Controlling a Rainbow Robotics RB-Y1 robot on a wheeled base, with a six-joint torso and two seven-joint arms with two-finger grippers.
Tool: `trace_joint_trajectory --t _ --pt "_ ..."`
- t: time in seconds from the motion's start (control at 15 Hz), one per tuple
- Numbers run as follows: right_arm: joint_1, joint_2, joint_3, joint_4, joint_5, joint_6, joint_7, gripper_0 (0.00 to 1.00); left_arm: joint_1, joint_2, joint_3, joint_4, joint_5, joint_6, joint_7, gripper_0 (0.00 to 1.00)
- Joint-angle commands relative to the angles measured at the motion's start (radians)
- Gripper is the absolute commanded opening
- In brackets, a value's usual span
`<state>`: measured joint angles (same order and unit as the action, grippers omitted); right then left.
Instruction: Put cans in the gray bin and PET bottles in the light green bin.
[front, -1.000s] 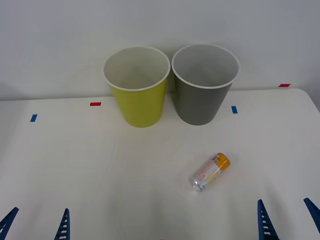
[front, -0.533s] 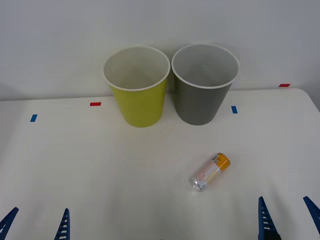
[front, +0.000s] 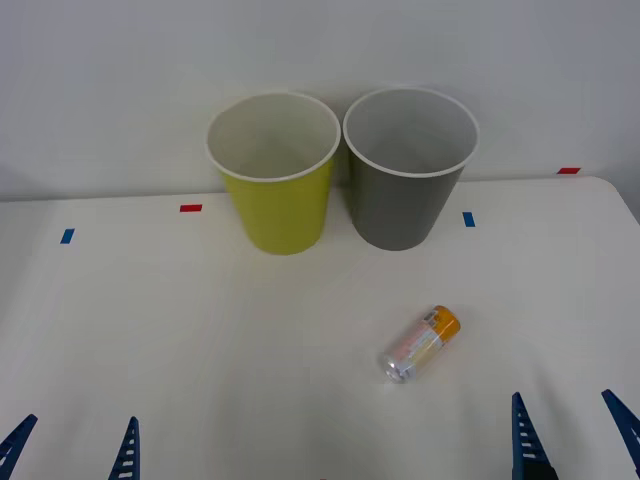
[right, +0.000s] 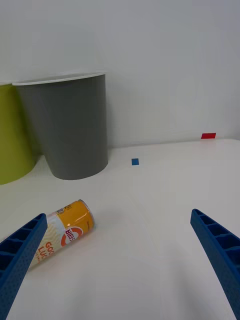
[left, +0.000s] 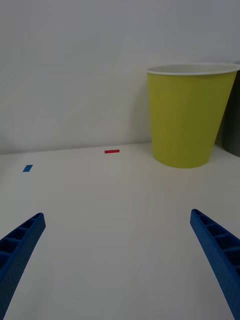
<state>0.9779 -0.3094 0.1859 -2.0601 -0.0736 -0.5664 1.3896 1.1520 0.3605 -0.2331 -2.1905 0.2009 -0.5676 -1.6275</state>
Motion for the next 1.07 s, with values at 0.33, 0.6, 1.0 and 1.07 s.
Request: trace_joint_trajectory --t 0.33,0.6,1.0,1.07 --pt "-0.024 -0.008 -0.065 -0.301 -0.051 0.513 -0.026 1.0 0.0 0.0 0.0 0.0 0.0 0.0 0.0 1.0" --pt "-0.116 0.021 -0.134 -0.388 -0.069 0.8 -0.101 1.0 0.0 0.0 0.0 0.0 0.0 0.0 0.0 1.0" --pt "-0.324 -0.007 -0.126 -0.423 0.08 1.188 -0.4 1.0 0.0 0.0 0.0 0.0 0.0 0.0 0.0 1.0" --pt "-0.355 -0.01 -0.123 -0.423 0.077 1.237 -0.44 1.0 0.0 0.0 0.0 0.0 0.0 0.0 0.0 1.0"
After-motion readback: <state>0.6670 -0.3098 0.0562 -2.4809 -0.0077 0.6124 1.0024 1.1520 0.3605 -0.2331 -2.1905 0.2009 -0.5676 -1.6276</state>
